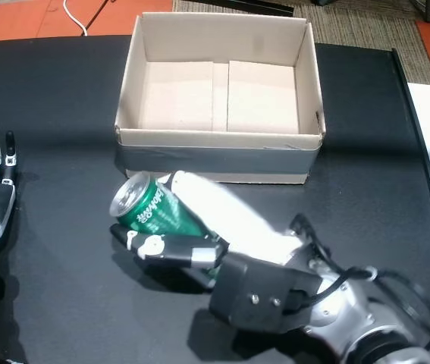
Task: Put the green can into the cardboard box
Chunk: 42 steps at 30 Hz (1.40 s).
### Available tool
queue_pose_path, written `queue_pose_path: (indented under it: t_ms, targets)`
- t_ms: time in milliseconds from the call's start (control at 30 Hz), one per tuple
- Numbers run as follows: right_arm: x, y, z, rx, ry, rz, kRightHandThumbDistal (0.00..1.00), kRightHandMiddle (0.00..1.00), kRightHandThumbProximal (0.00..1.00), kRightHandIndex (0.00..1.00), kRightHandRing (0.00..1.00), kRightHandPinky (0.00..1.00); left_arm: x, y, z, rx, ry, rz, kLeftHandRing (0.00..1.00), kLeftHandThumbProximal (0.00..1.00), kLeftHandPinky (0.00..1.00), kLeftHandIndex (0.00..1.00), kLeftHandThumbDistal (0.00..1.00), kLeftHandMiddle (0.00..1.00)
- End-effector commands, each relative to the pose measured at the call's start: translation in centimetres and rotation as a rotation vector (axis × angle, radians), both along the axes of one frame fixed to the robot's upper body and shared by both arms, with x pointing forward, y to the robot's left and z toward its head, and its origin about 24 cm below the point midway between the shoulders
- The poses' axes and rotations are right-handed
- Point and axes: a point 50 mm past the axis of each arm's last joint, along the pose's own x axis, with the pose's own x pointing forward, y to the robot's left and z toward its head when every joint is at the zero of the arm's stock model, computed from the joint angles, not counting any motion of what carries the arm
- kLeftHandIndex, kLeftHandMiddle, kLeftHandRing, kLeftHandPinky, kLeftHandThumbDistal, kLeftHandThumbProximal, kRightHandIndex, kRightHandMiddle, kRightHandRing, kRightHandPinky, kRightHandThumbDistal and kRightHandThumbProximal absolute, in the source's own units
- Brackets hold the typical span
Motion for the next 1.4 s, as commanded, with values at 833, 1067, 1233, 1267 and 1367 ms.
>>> queue_pose_path:
  t_ms: [833,1067,1233,1267,1367]
  targets:
    - [2.7,-1.4,15.7,0.321,-1.077,-0.072,0.18,0.04,0.64,0.00,0.26,0.06,-1.3,-1.2,-2.2,-0.011,0.149,-0.040,0.65,0.59,0.78,0.54,0.00,0.54]
    - [3.6,-1.1,19.3,0.272,-1.376,-0.075,0.18,0.00,0.58,0.00,0.18,0.12,-1.2,-1.4,-2.1,-0.013,0.147,-0.042,0.67,0.53,0.79,0.56,0.00,0.55]
    - [4.4,-0.5,21.7,0.210,-1.426,-0.143,0.23,0.00,0.58,0.00,0.10,0.10,-1.2,-1.5,-2.2,-0.039,0.137,-0.035,0.66,0.49,0.79,0.54,0.00,0.53]
    - [4.6,-0.4,22.0,0.201,-1.422,-0.160,0.19,0.00,0.59,0.00,0.10,0.10,-1.2,-1.5,-2.2,-0.038,0.136,-0.037,0.66,0.49,0.80,0.54,0.00,0.53]
    - [5.0,-0.1,22.5,0.183,-1.375,-0.207,0.09,0.00,0.69,0.00,0.10,0.08,-1.2,-1.5,-2.2,-0.031,0.139,-0.038,0.66,0.50,0.79,0.55,0.00,0.55]
